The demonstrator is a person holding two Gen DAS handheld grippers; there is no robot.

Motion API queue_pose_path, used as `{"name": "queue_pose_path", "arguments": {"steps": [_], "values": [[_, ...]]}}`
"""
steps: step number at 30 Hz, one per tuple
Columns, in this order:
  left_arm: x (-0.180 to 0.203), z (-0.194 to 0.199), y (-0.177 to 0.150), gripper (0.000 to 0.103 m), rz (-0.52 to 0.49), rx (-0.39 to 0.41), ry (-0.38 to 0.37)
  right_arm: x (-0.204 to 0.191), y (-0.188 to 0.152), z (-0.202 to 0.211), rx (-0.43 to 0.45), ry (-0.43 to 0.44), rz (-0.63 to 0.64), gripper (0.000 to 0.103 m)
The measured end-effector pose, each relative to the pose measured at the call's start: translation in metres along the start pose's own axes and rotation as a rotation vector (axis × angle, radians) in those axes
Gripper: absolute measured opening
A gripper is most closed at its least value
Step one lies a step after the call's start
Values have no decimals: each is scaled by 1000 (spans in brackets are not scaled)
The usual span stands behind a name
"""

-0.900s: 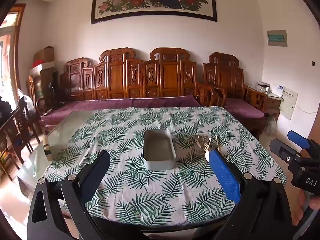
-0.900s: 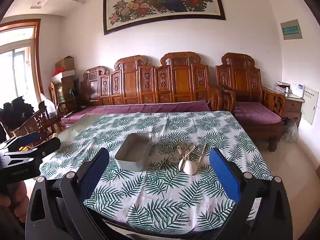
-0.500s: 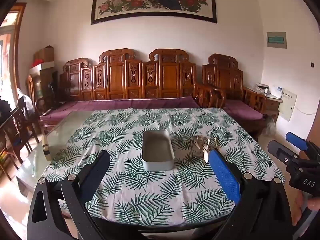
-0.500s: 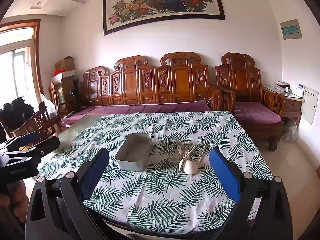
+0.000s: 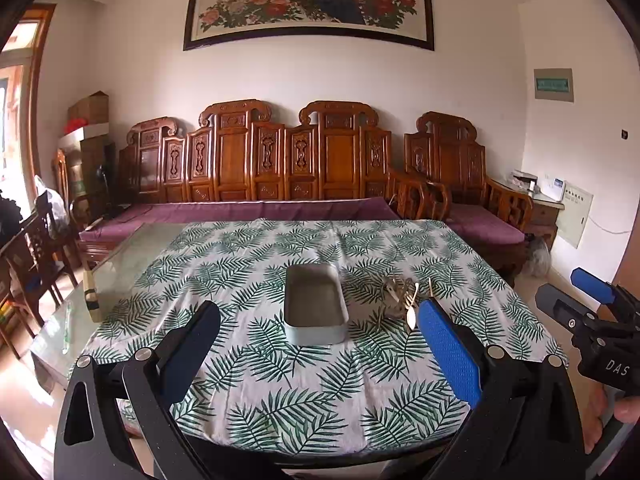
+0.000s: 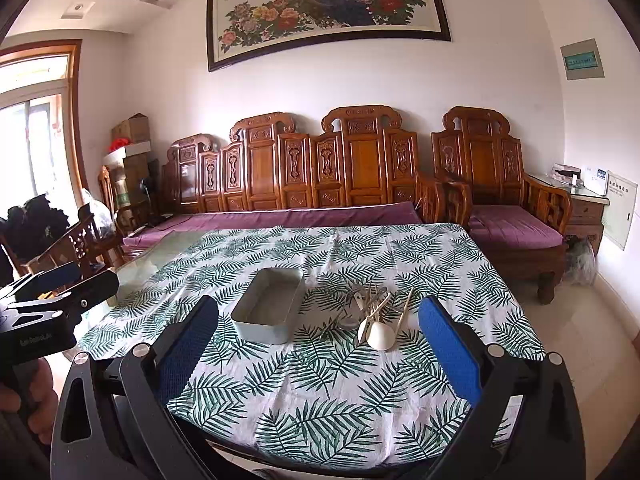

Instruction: Organize utensils

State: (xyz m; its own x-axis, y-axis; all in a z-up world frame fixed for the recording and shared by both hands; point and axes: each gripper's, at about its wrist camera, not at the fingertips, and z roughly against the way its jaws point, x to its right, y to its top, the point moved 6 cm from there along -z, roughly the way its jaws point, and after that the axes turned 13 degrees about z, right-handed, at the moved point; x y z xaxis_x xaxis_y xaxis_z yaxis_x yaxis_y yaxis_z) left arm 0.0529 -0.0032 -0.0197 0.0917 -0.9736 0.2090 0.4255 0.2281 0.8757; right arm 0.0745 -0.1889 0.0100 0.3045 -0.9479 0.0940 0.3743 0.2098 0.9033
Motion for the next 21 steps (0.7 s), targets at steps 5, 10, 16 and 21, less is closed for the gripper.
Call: {"name": "queue_pose_path", "arguments": {"steps": [5, 10, 16, 21], "values": [[0, 0, -1, 96, 0, 1, -2, -2, 2, 1, -1, 0, 1, 101], [1, 0, 0, 96, 3, 0, -2, -1, -2, -2, 0, 2, 2, 101], [0, 0, -1, 96, 2, 2, -3, -2, -3, -2, 1, 0, 3, 101], [0, 0, 0, 96, 1, 4, -3, -2, -3, -2, 3, 1, 2, 101]]}}
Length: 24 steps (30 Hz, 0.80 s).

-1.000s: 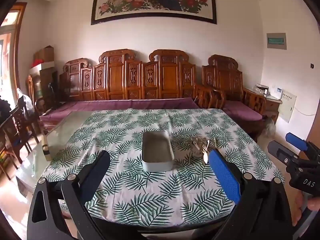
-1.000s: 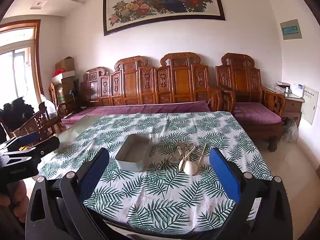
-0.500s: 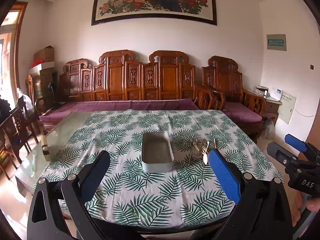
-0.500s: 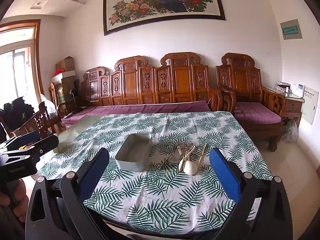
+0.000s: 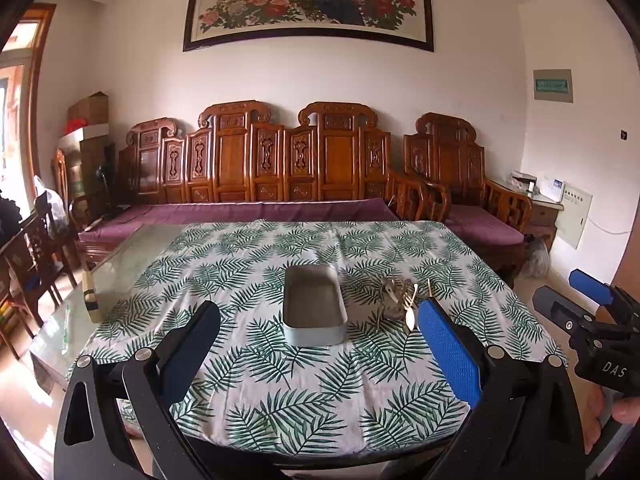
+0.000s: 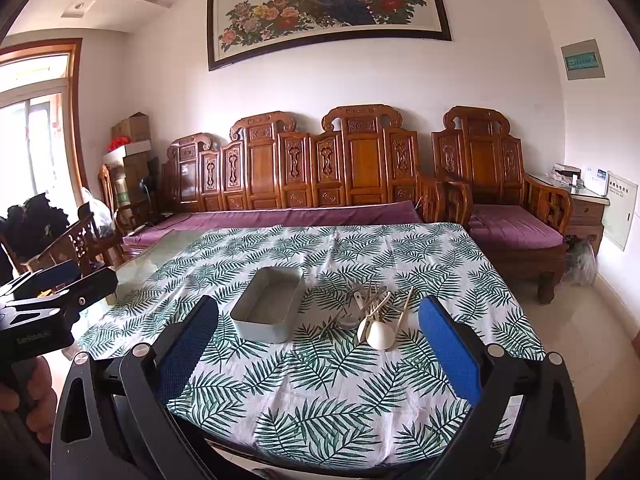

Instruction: Organize utensils

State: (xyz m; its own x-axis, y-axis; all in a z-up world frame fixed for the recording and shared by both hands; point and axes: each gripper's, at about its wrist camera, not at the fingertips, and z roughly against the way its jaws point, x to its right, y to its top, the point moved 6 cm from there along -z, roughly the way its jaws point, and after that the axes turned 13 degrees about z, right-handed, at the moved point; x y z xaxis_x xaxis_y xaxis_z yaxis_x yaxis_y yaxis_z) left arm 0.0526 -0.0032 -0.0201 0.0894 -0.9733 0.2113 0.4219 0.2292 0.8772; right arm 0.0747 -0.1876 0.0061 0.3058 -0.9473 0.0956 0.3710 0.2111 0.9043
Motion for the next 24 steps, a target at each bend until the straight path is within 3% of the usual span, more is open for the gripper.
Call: {"name": "queue_pose_path", "arguments": {"steps": [24], "values": [[1, 1, -1, 96, 1, -1, -2, 0, 1, 2, 0, 1, -2, 101]]}}
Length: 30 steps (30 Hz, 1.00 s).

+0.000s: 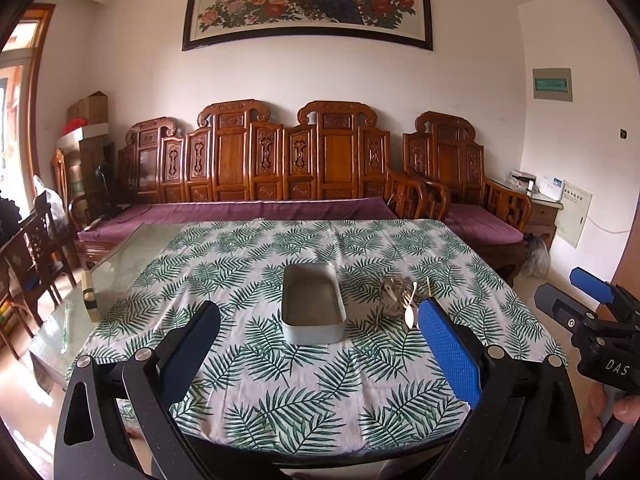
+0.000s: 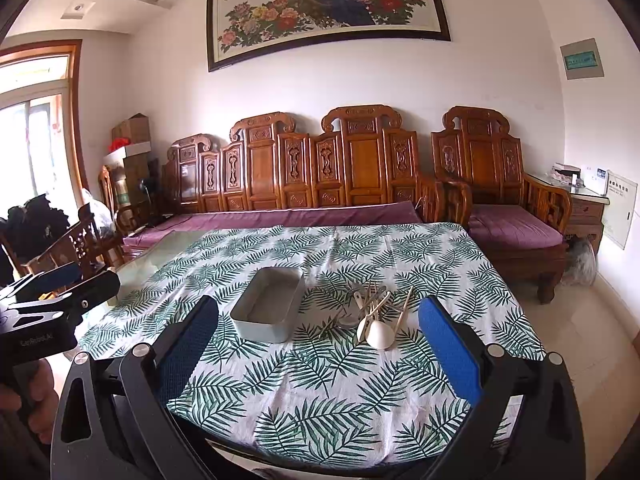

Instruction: Organize utensils

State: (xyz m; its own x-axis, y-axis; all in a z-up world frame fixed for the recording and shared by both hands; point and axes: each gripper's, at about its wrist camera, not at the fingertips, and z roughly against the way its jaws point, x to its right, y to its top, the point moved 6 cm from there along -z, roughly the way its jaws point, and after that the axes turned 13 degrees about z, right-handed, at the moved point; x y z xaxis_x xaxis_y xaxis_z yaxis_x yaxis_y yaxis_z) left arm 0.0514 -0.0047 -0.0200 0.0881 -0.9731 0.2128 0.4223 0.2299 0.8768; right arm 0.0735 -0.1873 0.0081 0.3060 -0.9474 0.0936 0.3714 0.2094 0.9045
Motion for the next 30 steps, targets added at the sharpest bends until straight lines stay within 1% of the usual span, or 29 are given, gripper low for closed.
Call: {"name": "queue_pose_path", "arguments": {"steps": [14, 19, 25, 30], "values": [[0, 0, -1, 96, 1, 0, 0, 0, 0, 1, -2, 1, -1, 101], [1, -4, -5, 96, -3, -12, 2, 2, -1, -1, -8, 3, -3, 101], [-2, -24, -11, 96, -10, -47, 4, 8, -11, -18, -31, 5, 0, 101], [-5, -51, -17, 96, -14, -92, 0, 16, -19, -42, -54, 12, 9, 101]]}}
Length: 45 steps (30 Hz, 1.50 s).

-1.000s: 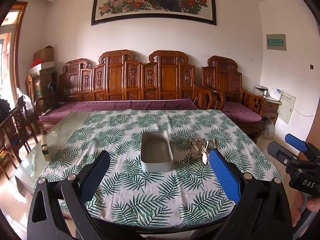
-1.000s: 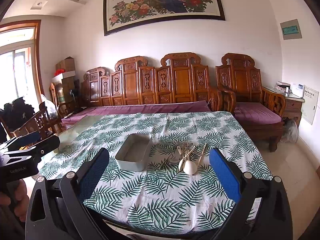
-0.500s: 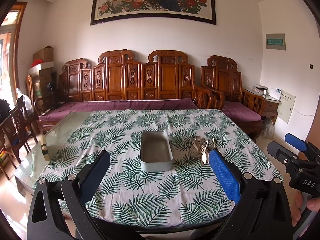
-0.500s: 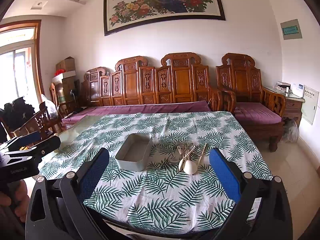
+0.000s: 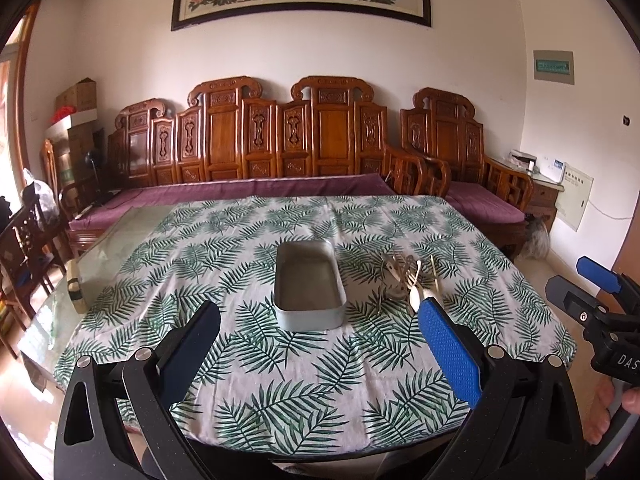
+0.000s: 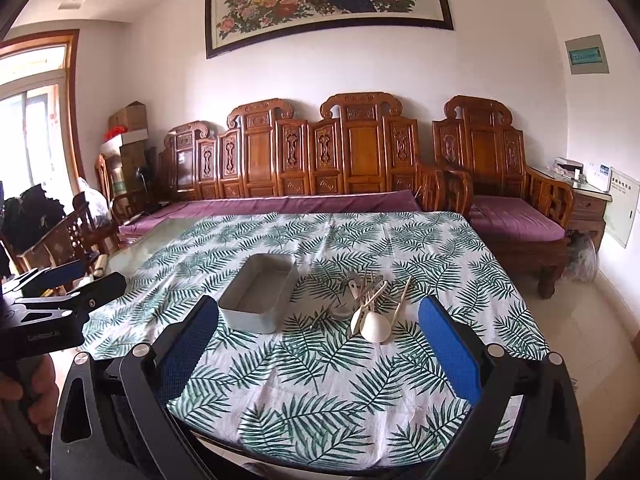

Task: Organize utensils
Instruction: 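Lower both tools toward the utensil pile beside the grey tray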

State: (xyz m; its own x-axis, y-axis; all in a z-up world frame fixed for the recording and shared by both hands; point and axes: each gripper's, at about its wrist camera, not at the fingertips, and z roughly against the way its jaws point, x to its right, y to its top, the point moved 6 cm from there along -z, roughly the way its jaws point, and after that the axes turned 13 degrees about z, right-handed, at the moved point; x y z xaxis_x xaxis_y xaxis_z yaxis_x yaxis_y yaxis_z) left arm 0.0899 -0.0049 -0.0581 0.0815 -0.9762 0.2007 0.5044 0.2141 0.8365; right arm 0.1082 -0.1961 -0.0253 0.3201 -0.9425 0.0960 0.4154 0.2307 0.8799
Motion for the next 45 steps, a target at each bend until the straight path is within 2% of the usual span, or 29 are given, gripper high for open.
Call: {"name": "queue_pose_path", "arguments": {"steps": [12, 21, 32, 39, 41, 45], "values": [[0, -67, -4, 96, -32, -86, 18, 25, -6, -67, -52, 16, 50, 100], [11, -117, -6, 96, -58, -156, -1, 47, -12, -133, -132, 38, 101, 94], [38, -173, -18, 96, -110, -232, -49, 90, -43, -217, -271, 68, 66, 75], [61, -203, -27, 95, -153, -275, -81, 117, -55, -248, -306, 67, 40, 67], [69, -212, -30, 93, -169, -289, -94, 124, -62, -260, -319, 77, 30, 61], [83, -235, -37, 83, -186, -338, -105, 136, -78, -279, -353, 92, 6, 53]]}}
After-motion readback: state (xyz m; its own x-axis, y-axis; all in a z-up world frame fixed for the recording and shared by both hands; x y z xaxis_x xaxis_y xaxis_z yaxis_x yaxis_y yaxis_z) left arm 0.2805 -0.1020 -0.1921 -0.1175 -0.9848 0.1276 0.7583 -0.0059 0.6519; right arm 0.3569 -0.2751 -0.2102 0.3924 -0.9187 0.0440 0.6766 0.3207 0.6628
